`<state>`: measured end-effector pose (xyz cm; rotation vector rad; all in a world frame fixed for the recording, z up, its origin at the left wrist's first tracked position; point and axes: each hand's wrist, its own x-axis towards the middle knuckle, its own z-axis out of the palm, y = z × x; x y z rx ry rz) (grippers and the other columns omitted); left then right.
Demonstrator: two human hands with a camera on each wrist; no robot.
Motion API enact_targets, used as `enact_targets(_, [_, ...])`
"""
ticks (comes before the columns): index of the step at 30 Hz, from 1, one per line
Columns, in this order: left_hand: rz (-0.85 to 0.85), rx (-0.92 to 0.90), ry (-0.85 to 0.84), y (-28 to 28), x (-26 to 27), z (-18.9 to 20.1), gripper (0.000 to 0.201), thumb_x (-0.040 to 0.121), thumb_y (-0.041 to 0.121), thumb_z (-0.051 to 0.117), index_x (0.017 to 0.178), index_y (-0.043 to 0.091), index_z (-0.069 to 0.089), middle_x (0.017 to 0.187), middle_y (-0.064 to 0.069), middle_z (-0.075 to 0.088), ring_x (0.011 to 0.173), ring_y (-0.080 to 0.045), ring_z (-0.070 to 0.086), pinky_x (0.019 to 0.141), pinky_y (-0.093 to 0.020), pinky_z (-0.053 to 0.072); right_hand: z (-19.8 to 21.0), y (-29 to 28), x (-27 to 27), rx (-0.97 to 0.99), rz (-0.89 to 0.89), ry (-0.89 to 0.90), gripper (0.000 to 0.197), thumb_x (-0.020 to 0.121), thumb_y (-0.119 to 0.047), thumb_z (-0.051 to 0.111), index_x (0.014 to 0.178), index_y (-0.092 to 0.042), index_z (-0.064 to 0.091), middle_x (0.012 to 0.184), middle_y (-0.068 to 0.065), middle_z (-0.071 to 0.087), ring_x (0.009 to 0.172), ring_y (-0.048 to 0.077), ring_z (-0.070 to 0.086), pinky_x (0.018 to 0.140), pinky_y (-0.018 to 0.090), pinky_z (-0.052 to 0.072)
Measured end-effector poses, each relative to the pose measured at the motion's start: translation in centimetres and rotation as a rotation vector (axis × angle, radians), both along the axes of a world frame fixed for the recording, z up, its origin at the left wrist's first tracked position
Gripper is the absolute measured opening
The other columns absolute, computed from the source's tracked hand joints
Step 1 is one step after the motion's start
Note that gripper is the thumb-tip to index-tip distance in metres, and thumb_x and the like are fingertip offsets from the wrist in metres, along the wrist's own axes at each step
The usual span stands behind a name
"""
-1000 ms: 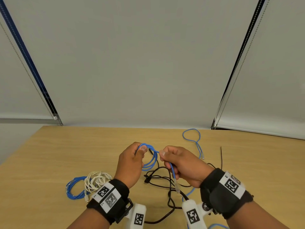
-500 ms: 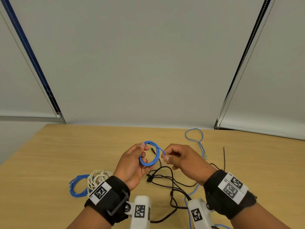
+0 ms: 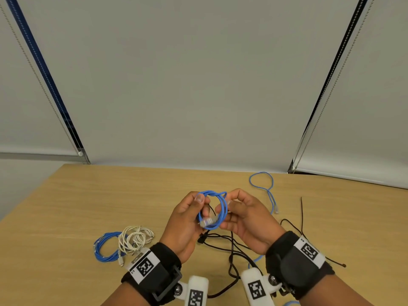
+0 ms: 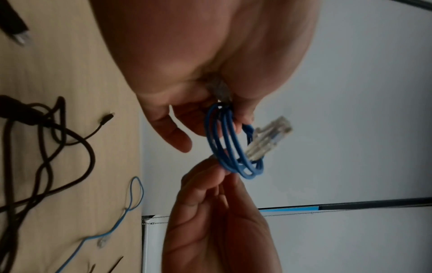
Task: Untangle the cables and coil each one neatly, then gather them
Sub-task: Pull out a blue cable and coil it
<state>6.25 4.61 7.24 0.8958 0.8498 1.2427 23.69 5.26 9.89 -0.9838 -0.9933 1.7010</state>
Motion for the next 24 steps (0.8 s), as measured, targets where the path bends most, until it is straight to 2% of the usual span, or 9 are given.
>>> enact_targets(3, [0.022, 0.034, 0.073, 0.1, 0.0, 0.1, 0.024, 0.098, 0.031, 0.057, 0.088, 0.016, 0.072, 0.069, -0.006, 0.054, 0.065, -0.017, 0.051, 0.082, -0.044, 0.049, -0.1, -0.5, -0.1, 0.014, 0.068, -0.129, 0.005, 0.096, -0.006, 0.062, 0.094, -0.01, 0.059, 0.09, 0.018, 0.074, 0.073, 0.024, 0.071, 0.065, 0.032, 0.057])
enact_targets(6, [0.151, 0.046, 0.104, 0.4, -0.1, 0.3, 0.023, 0.091, 0.034, 0.062, 0.088, 0.013, 0.073, 0.07, -0.005, 0.063, 0.064, -0.015, 0.053, 0.069, -0.034, 0.049, -0.1, -0.8, 0.1, 0.055, 0.097, -0.255, 0.009, 0.1, -0.012, 0.057, 0.095, -0.01, 0.065, 0.095, 0.016, 0.074, 0.079, 0.021, 0.068, 0.069, 0.032, 0.055])
enact_targets(8, [0.272, 0.041, 0.122, 0.7, 0.1, 0.3, 0.019, 0.096, 0.026, 0.061, 0.092, 0.011, 0.072, 0.072, -0.003, 0.069, 0.064, -0.012, 0.055, 0.066, -0.03, 0.048, -0.1, -1.1, -0.1, 0.05, 0.107, -0.236, 0.019, 0.102, -0.02, 0.054, 0.102, -0.008, 0.068, 0.106, 0.018, 0.074, 0.084, 0.023, 0.068, 0.072, 0.035, 0.054])
enact_targets(12, [0.366, 0.061, 0.195, 0.6, 1.2, 0.3, 0.021, 0.102, 0.018, 0.056, 0.09, 0.017, 0.073, 0.083, -0.004, 0.074, 0.069, -0.014, 0.06, 0.066, -0.034, 0.054, -0.4, -1.8, -1.5, 0.048, 0.137, -0.302, 0.044, 0.087, -0.053, 0.069, 0.117, -0.022, 0.056, 0.113, 0.005, 0.075, 0.087, 0.022, 0.074, 0.072, 0.032, 0.058])
enact_targets(14, [0.349, 0.082, 0.251, 0.3, 1.5, 0.0, 0.023, 0.103, 0.017, 0.055, 0.088, 0.021, 0.073, 0.084, -0.002, 0.075, 0.066, -0.012, 0.062, 0.062, -0.028, 0.056, -0.8, -1.7, -2.1, 0.064, 0.098, -0.36, 0.043, 0.087, -0.045, 0.074, 0.117, -0.026, 0.05, 0.11, 0.01, 0.075, 0.077, 0.019, 0.073, 0.069, 0.031, 0.058])
enact_targets(16, [0.306, 0.106, 0.273, 0.3, 1.2, -0.1, 0.019, 0.102, 0.014, 0.055, 0.094, 0.023, 0.071, 0.08, -0.002, 0.074, 0.066, -0.013, 0.065, 0.061, -0.027, 0.057, -0.8, -1.4, -1.8, 0.083, 0.058, -0.372, 0.033, 0.091, -0.025, 0.071, 0.115, -0.023, 0.048, 0.103, 0.017, 0.073, 0.068, 0.02, 0.07, 0.063, 0.032, 0.058])
enact_targets(18, [0.243, 0.169, 0.32, 0.6, 0.4, 0.0, 0.018, 0.101, 0.011, 0.057, 0.106, 0.025, 0.068, 0.075, -0.003, 0.072, 0.067, -0.015, 0.067, 0.06, -0.026, 0.056, -0.6, -1.0, -1.0, 0.125, 0.061, -0.453, 0.026, 0.094, -0.014, 0.066, 0.113, -0.022, 0.05, 0.089, 0.012, 0.071, 0.062, 0.019, 0.067, 0.059, 0.031, 0.056])
enact_targets(22, [0.153, 0.267, 0.619, 1.3, -1.3, 0.4, 0.018, 0.098, 0.02, 0.062, 0.085, 0.027, 0.073, 0.077, 0.0, 0.075, 0.072, -0.02, 0.069, 0.067, -0.035, 0.056, -0.1, -0.1, 0.4, 0.267, 0.069, -0.743, 0.016, 0.094, -0.016, 0.065, 0.106, -0.024, 0.059, 0.079, 0.0, 0.066, 0.06, 0.009, 0.061, 0.063, 0.033, 0.055])
enact_targets(24, [0.168, 0.217, 0.647, 1.6, -1.8, 0.1, 0.022, 0.099, 0.02, 0.061, 0.08, 0.022, 0.072, 0.078, 0.0, 0.077, 0.068, -0.017, 0.069, 0.064, -0.033, 0.056, -0.1, 0.2, 0.3, 0.376, 0.062, -0.886, 0.01, 0.094, -0.021, 0.066, 0.1, -0.023, 0.059, 0.076, -0.003, 0.063, 0.062, 0.007, 0.06, 0.066, 0.035, 0.056])
